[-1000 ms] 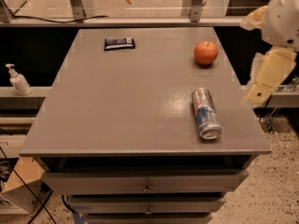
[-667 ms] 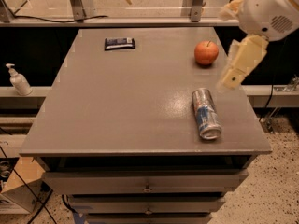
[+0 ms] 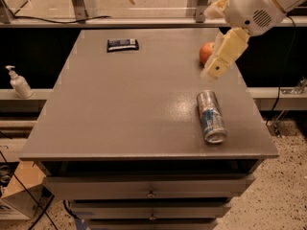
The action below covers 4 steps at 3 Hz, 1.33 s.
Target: Pick rxbar blueberry
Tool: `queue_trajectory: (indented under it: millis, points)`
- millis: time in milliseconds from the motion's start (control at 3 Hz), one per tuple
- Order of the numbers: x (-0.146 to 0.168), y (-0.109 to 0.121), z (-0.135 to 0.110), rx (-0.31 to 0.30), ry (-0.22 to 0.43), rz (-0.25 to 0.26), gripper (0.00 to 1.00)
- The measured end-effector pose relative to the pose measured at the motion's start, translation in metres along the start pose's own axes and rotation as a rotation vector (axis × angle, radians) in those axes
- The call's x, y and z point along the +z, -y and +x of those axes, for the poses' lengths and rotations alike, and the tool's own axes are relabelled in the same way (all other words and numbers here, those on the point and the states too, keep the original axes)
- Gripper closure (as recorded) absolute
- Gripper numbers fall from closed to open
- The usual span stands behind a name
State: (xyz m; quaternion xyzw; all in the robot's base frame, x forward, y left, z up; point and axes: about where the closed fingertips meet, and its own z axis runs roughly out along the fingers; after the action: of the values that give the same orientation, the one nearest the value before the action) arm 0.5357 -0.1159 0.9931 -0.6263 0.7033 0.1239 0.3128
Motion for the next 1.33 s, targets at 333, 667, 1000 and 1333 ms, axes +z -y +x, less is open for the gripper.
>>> queue_trajectory:
  millis: [333, 667, 1000, 1333]
  points:
    - [0.005, 0.008, 0.000, 0.037, 0.023, 0.047, 0.00]
    - [0.024, 0.037, -0.012, 0.062, 0.081, 0.112, 0.00]
    - [0.054, 0.072, -0.026, 0.102, 0.174, 0.127, 0.00]
    - [0.095, 0.101, -0.037, 0.119, 0.194, 0.102, 0.00]
